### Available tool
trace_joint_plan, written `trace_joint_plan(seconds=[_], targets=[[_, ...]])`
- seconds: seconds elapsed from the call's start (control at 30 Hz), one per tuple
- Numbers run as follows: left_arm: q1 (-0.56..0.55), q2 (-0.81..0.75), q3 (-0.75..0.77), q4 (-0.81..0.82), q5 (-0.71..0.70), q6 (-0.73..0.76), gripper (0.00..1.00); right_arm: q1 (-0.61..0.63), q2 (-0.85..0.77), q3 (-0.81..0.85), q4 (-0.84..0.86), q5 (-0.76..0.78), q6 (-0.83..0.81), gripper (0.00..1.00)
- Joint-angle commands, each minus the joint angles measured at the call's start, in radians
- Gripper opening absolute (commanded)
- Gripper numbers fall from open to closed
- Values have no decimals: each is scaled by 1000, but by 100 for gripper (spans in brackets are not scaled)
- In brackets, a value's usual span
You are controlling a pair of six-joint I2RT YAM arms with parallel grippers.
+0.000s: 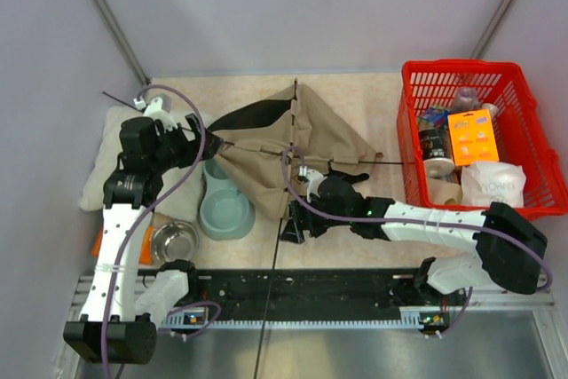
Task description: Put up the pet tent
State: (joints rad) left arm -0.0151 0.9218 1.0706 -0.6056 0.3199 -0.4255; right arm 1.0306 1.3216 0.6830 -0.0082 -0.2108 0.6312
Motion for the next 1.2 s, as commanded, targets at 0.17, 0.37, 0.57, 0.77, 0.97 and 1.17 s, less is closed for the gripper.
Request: trace_joint_plan(seconds=[0.17, 0.37, 0.57, 0.77, 0.97, 1.17], targets=[[0, -14, -8, 47, 5, -68, 92, 37, -116, 6, 38, 97, 38, 79], [0, -61, -54, 49, -15, -82, 91, 115, -197, 47, -127, 344, 7, 64], [0, -70, -52, 50, 21, -96, 91, 161, -131, 38, 0, 260, 51, 70], [-3, -61, -41, 43, 77, -113, 90, 164, -33, 17, 199, 94, 79, 71], [-9, -51, -24, 21, 56, -98, 90, 166, 34, -14, 350, 34, 148, 56], [-9, -49, -31, 24, 53, -87, 90, 166, 79, 13, 369, 73, 214, 17]])
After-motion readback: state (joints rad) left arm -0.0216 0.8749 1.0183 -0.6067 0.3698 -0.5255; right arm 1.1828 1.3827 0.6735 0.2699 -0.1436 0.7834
